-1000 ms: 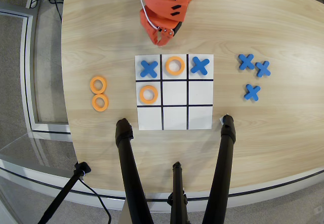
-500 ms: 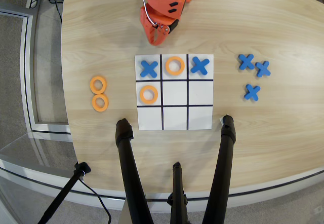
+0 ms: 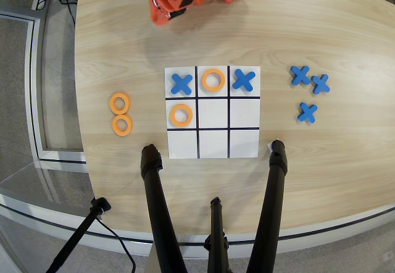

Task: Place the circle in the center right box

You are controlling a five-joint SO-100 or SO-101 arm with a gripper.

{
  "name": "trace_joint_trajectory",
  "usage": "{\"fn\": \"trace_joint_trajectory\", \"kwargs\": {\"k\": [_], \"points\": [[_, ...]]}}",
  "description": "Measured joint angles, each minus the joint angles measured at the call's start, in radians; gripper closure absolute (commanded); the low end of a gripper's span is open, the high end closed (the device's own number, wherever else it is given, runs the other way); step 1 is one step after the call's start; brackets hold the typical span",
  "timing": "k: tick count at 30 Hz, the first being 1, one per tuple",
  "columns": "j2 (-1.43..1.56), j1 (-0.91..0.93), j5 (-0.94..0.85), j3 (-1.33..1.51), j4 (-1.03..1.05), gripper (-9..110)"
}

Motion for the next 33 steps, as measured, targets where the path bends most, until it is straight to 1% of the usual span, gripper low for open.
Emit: {"fn": "trace_joint_trajectory", "kwargs": {"k": [8, 12, 20, 33], "points": [[0.0, 0.333, -0.018, 0.0, 0.0, 101], [0.0, 0.443, -0.018, 0.0, 0.0, 101], [0.0, 0.54, -0.017, 0.0, 0.0, 101], [0.0, 0.529, -0.017, 0.0, 0.0, 101]]}}
